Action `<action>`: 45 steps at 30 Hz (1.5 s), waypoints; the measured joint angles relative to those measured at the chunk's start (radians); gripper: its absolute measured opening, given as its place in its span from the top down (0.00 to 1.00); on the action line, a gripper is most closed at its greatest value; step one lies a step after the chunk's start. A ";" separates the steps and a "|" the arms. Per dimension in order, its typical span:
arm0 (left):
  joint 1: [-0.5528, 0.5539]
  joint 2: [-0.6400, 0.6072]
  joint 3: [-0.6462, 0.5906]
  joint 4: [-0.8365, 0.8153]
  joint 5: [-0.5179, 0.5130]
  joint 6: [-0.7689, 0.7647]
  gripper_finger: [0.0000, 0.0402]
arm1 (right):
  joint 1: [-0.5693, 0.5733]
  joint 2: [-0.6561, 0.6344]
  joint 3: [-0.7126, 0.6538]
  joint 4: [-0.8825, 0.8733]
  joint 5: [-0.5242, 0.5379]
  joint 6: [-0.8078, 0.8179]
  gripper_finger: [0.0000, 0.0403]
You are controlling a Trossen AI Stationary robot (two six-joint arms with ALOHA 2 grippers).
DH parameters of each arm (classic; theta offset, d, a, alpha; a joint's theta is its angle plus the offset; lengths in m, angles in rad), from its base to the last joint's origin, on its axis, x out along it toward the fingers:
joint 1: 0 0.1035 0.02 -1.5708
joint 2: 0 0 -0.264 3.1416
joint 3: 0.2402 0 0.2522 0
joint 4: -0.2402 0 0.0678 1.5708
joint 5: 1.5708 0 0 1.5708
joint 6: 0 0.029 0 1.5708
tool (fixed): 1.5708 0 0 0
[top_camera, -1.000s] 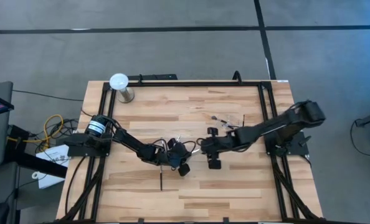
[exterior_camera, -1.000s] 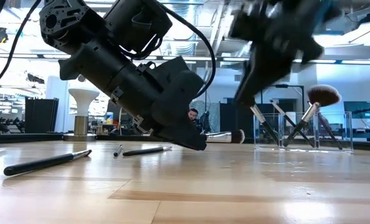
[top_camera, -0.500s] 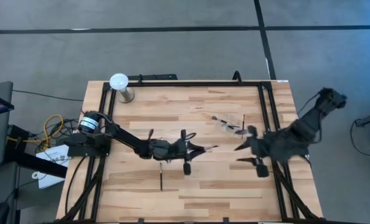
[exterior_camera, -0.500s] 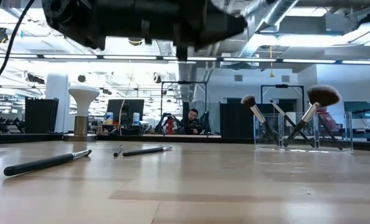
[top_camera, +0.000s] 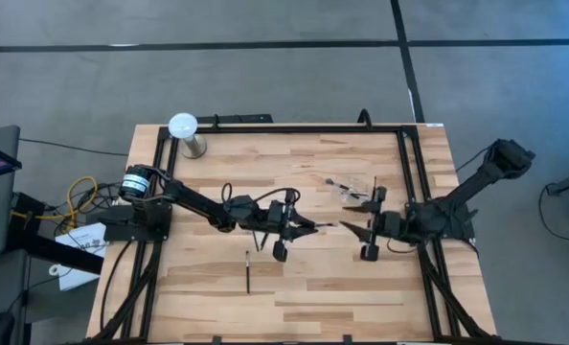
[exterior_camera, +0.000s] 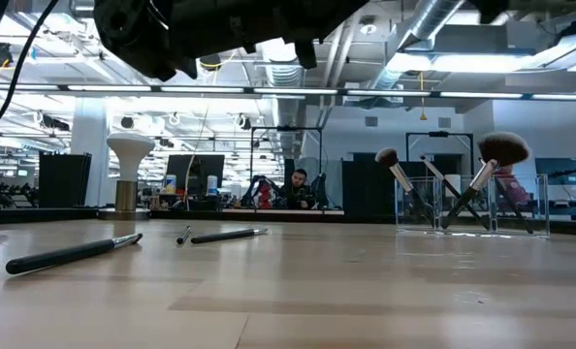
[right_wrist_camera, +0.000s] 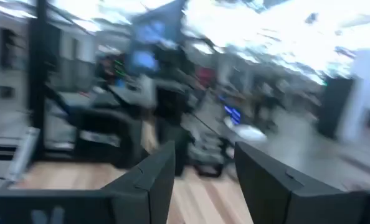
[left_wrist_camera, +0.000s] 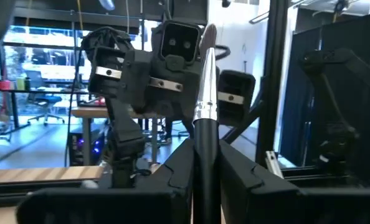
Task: Pick & Place Makeup Supplies
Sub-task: Put the black makeup brush into the transparent organizer
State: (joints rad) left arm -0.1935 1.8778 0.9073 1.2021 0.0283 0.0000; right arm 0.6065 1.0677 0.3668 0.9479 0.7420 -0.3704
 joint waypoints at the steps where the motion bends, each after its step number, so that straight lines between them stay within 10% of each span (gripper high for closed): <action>1: -0.001 0.000 0.000 0.001 0.002 0.000 0.89 | -0.016 0.014 -0.001 0.011 -0.070 0.001 0.63; 12: -0.001 0.000 0.000 0.010 0.003 -0.005 0.88 | -0.148 0.156 0.012 0.153 -0.362 0.066 0.64; 24: -0.001 0.000 0.000 0.009 0.003 -0.005 0.88 | -0.184 0.232 0.103 0.154 -0.430 0.064 0.59; 38: -0.004 0.000 0.000 -0.017 0.006 -0.005 0.89 | -0.197 0.230 0.102 0.133 -0.468 0.090 0.96; 45: -0.004 0.000 0.000 -0.049 -0.014 -0.006 0.81 | -0.196 0.230 0.101 0.103 -0.467 0.117 0.92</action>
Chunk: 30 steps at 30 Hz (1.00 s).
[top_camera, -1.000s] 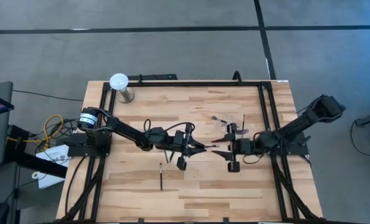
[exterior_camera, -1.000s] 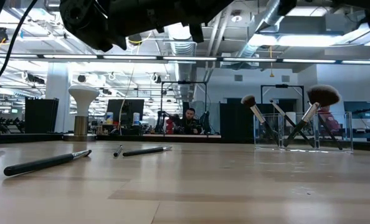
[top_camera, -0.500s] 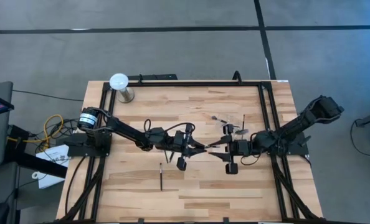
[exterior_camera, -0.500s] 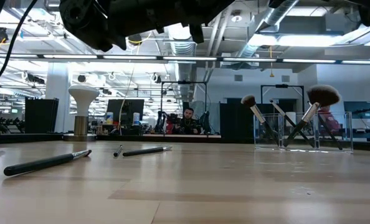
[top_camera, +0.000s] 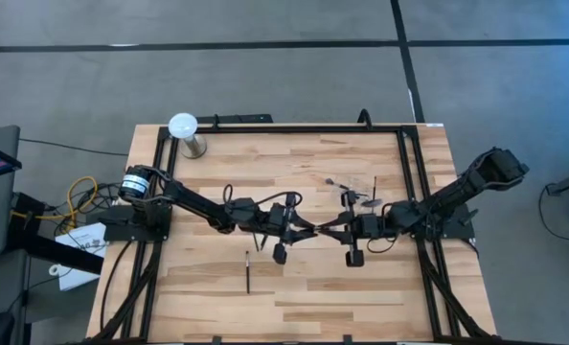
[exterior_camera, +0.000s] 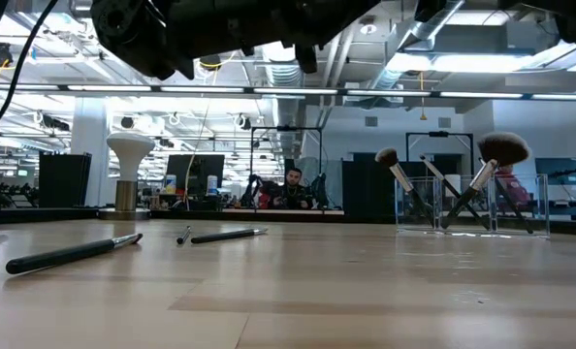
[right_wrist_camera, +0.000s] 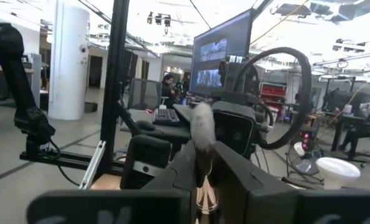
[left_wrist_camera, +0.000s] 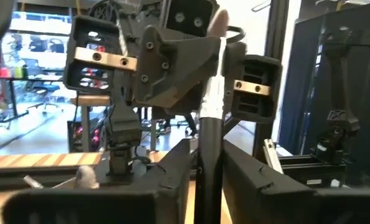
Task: Pick & Place Makeup Supplies
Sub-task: Put the black makeup brush into the transparent organizer
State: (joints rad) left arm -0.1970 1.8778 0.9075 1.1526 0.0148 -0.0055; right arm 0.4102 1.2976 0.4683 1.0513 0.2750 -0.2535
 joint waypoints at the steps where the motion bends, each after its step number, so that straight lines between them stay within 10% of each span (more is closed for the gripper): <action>1: -0.001 0.000 0.000 -0.004 -0.016 0.000 0.79 | 0.001 -0.001 0.000 -0.014 0.007 0.008 0.93; 13: 0.010 0.000 -0.001 -0.074 -0.380 0.066 0.65 | 0.052 -0.165 0.000 -0.437 0.398 0.042 0.95; 20: 0.009 0.000 -0.001 -0.081 -0.374 0.076 0.62 | 0.067 -0.366 0.000 -0.885 0.757 0.356 0.96; 30: 0.007 0.000 -0.001 -0.118 -0.371 0.060 0.63 | -0.024 -0.487 0.000 -1.442 0.776 0.800 0.96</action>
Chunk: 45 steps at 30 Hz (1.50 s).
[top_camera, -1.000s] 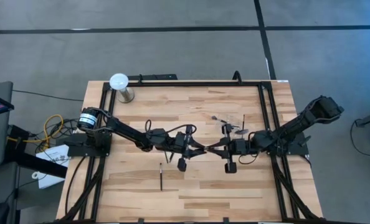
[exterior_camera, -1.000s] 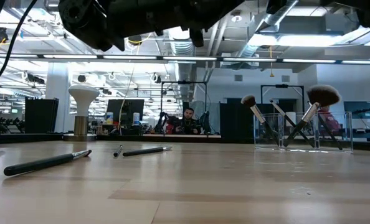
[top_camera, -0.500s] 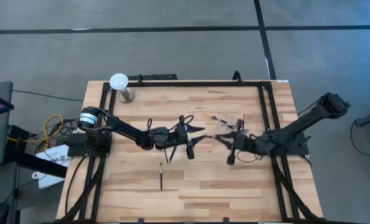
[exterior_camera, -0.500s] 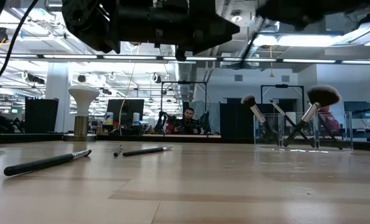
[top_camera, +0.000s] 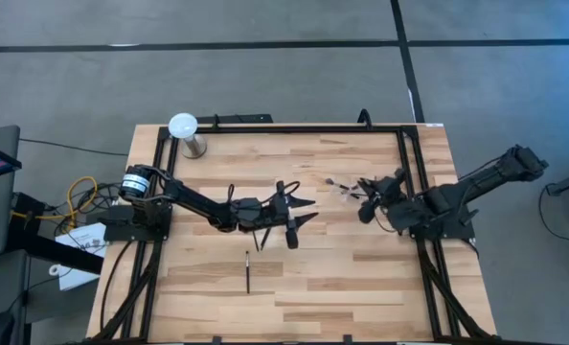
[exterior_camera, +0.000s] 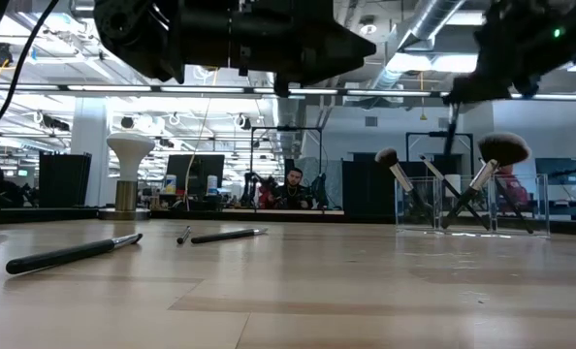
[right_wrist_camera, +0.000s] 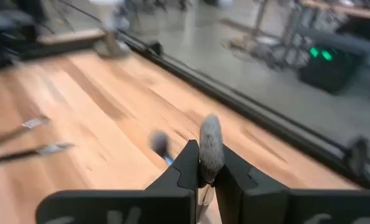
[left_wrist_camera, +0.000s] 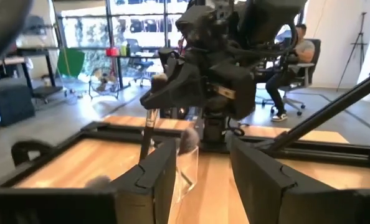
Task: Pick & Place Makeup Supplies
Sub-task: Put the black makeup brush into the transparent organizer
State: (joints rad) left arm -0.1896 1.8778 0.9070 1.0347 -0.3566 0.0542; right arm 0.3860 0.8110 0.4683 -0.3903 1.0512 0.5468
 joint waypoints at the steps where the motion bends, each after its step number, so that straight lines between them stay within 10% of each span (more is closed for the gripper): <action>1: 0.000 0.000 0.000 -0.012 0.001 -0.013 0.63 | -0.012 0.002 0.000 -0.043 -0.002 0.043 0.96; 20: -0.016 0.000 0.001 -0.277 0.131 -0.225 0.65 | -0.200 0.126 0.000 -0.159 -0.268 0.171 0.90; 45: -0.156 -0.060 0.001 -0.992 -0.291 -0.675 0.73 | -0.050 0.182 0.242 -0.213 -0.372 0.152 0.72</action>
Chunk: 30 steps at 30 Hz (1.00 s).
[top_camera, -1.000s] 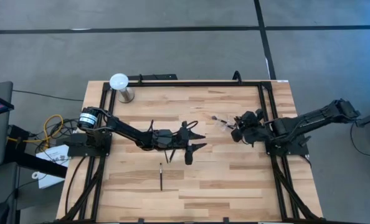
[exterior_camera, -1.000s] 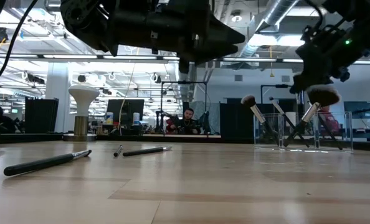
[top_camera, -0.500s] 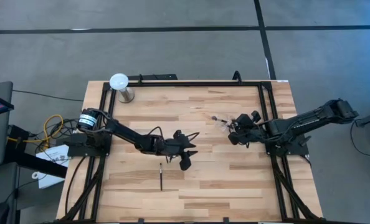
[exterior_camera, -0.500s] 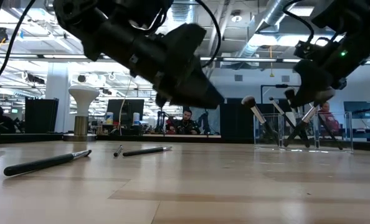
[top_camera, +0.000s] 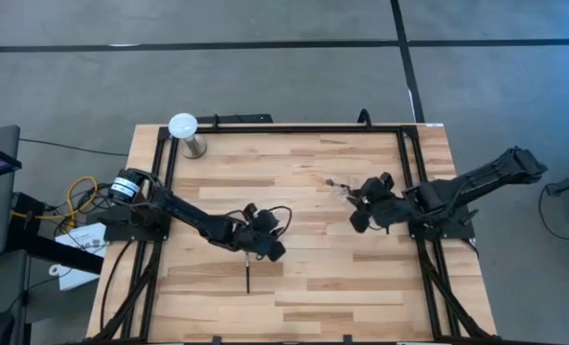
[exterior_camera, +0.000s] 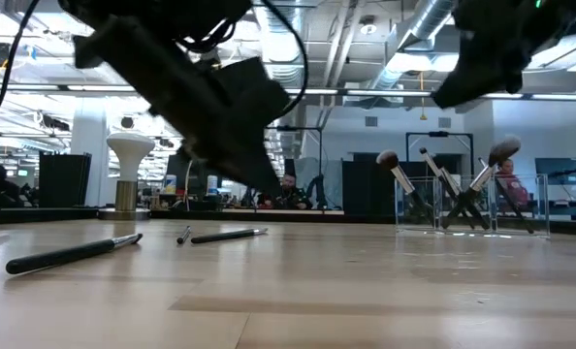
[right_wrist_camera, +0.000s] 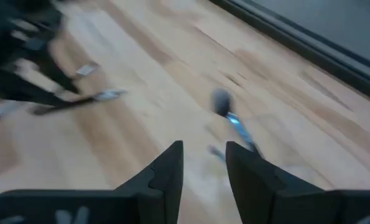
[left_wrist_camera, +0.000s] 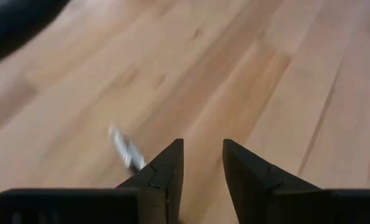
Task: Pick & Place Makeup Supplies
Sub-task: Put the black makeup brush into the transparent organizer
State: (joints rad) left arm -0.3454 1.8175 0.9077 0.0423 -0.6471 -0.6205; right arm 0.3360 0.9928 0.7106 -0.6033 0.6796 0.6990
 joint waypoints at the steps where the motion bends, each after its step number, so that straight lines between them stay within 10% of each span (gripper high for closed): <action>1: -0.009 0.000 0.000 -0.036 0.001 -0.029 0.73 | 0.018 0.000 0.003 0.019 0.000 0.000 0.72; 13: -0.080 0.000 -0.072 -0.140 -0.041 -0.276 0.73 | 0.087 0.002 0.003 0.123 0.000 -0.002 0.72; 30: -0.054 0.042 -0.153 0.103 -0.127 -0.248 0.73 | 0.080 0.002 0.003 0.178 0.001 -0.002 0.72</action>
State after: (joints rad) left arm -0.3996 1.8592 0.7544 0.1457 -0.7739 -0.8683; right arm 0.4164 0.9951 0.7134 -0.4249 0.6806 0.6968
